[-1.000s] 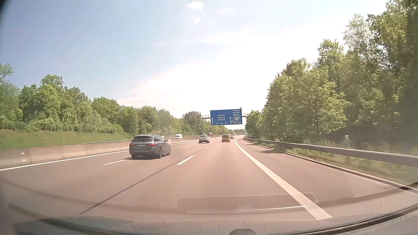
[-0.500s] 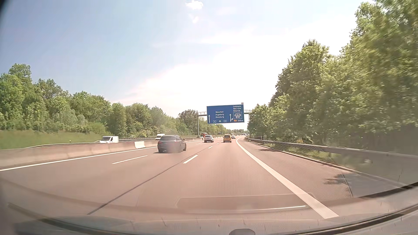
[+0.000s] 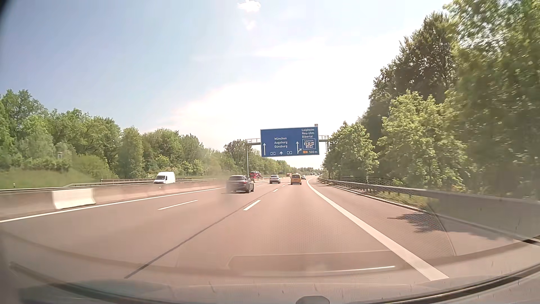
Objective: Follow the waypoints while adhering to traffic rules and regulations
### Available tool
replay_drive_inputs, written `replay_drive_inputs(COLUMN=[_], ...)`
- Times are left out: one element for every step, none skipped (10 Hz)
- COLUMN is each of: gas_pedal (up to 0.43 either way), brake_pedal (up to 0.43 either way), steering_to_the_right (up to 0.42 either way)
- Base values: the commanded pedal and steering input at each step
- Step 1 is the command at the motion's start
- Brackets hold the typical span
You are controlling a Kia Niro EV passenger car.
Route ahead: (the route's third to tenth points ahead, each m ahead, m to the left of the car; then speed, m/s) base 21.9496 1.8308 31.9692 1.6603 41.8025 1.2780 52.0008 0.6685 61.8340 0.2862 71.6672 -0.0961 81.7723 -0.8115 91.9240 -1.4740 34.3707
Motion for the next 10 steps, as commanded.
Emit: replay_drive_inputs(gas_pedal=[0.370, 0.358, 0.350, 0.350, 0.339, 0.339, 0.331, 0.331, 0.331, 0.331], brake_pedal=[0.000, 0.000, 0.000, 0.000, 0.000, 0.000, 0.000, 0.000, 0.000, 0.000], steering_to_the_right=[0.000, 0.001, 0.001, 0.000, 0.000, 0.001, 0.001, 0.001, 0.001, 0.001])
